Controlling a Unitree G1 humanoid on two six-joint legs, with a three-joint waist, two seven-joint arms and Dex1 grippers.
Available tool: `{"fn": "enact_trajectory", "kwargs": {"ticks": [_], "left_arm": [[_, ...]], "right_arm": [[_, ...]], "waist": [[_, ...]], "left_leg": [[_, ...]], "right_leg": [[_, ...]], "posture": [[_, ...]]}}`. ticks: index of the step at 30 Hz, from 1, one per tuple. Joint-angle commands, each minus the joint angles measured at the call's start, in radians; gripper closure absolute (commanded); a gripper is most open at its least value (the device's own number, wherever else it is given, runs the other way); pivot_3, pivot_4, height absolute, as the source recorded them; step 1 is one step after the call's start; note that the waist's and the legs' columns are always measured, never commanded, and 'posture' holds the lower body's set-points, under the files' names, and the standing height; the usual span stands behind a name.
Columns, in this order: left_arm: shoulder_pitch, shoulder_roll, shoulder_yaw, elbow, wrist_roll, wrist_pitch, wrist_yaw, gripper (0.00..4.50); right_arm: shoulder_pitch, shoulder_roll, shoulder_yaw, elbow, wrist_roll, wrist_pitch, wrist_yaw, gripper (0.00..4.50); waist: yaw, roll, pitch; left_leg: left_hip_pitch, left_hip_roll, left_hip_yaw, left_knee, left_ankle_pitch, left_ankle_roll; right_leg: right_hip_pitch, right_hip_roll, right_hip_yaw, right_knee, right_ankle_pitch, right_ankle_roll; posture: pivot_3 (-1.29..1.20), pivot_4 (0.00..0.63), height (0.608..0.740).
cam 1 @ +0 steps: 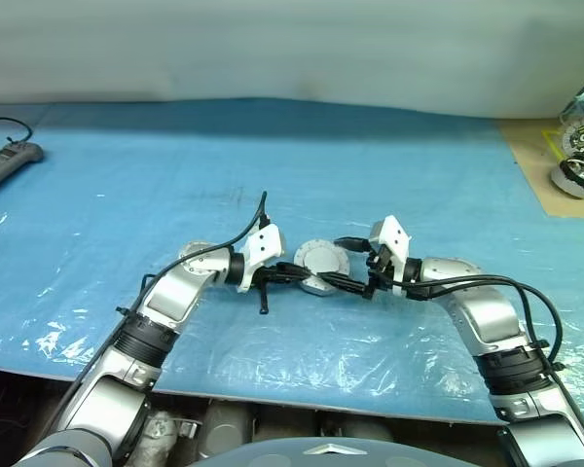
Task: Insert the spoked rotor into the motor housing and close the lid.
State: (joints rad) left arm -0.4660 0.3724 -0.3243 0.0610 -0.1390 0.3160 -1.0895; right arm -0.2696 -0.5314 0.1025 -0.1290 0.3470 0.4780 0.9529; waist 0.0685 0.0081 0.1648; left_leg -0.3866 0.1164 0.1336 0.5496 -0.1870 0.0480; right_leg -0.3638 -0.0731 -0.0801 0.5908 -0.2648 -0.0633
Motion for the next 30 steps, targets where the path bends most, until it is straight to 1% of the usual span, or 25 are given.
{"fn": "enact_trajectory", "kwargs": {"ticks": [1,4,6,12,14,16,19,23,30], "left_arm": [[-0.010,0.005,-0.006,-0.059,-0.012,0.023,0.004,4.50],[-0.011,0.000,-0.009,-0.061,-0.011,0.029,0.008,4.50],[-0.012,-0.004,-0.011,-0.054,-0.009,0.026,0.010,4.50],[-0.012,-0.008,-0.014,-0.035,-0.006,0.009,0.010,4.50],[-0.011,-0.005,-0.015,-0.036,-0.006,0.010,0.011,4.50],[-0.011,0.000,-0.010,-0.044,-0.011,0.017,0.008,4.50],[-0.012,0.013,-0.005,-0.046,-0.012,0.019,0.003,4.50],[-0.029,0.024,0.004,-0.032,-0.009,0.018,0.009,4.50],[-0.059,0.026,0.019,-0.009,-0.006,0.020,0.030,4.50]], "right_arm": [[0.005,-0.018,-0.070,-0.133,0.104,0.077,-0.005,0.01],[0.004,0.001,-0.144,-0.176,0.201,0.157,-0.050,0.01],[0.003,0.009,-0.186,-0.168,0.240,0.203,-0.087,0.01],[-0.003,0.083,-0.436,0.007,0.508,0.560,-0.306,0.01],[0.030,0.097,-0.463,0.001,0.558,0.620,-0.335,0.01],[0.053,0.110,-0.472,-0.015,0.599,0.696,-0.377,0.01],[0.064,0.116,-0.448,-0.016,0.618,0.787,-0.427,0.01],[0.059,0.149,-0.438,-0.020,0.648,0.819,-0.445,0.01],[0.071,0.131,-0.349,0.047,0.573,0.819,-0.454,0.01]], "waist": [[-0.001,0.001,0.001],[0.000,0.002,0.002],[0.000,0.002,0.002],[0.001,0.003,0.002],[0.001,0.004,0.003],[0.001,0.004,0.003],[-0.001,0.005,0.004],[0.001,0.006,0.004],[0.002,0.007,0.005]], "left_leg": [[-0.001,0.000,0.000,0.001,0.000,0.001],[-0.001,0.000,0.000,0.001,0.000,0.001],[-0.001,0.000,0.000,0.002,0.000,0.001],[-0.001,0.000,0.000,0.004,-0.001,0.001],[-0.001,0.000,0.000,0.004,-0.001,0.001],[-0.001,0.000,0.000,0.004,0.000,0.001],[-0.001,0.001,0.000,0.005,0.000,0.000],[0.000,0.001,0.001,0.008,0.001,-0.002],[0.001,0.001,0.000,0.011,0.002,-0.006]], "right_leg": [[-0.001,0.000,0.000,0.000,0.000,0.000],[-0.001,0.000,0.000,0.001,0.000,0.000],[-0.001,0.000,0.000,0.001,0.000,0.000],[0.000,0.000,0.000,0.002,0.000,0.000],[-0.001,0.000,0.000,0.002,0.000,0.000],[-0.001,0.000,0.000,0.004,0.000,0.000],[-0.003,0.000,0.000,0.007,0.000,0.000],[-0.003,0.000,0.000,0.012,-0.001,-0.001],[-0.002,0.000,0.000,0.014,-0.001,-0.001]], "posture": [[0.00,0.150,0.740],[0.00,0.150,0.740],[0.00,0.150,0.740],[0.00,0.150,0.740],[0.00,0.150,0.740],[0.00,0.150,0.740],[0.00,0.150,0.740],[0.00,0.150,0.740],[0.00,0.150,0.740]]}}
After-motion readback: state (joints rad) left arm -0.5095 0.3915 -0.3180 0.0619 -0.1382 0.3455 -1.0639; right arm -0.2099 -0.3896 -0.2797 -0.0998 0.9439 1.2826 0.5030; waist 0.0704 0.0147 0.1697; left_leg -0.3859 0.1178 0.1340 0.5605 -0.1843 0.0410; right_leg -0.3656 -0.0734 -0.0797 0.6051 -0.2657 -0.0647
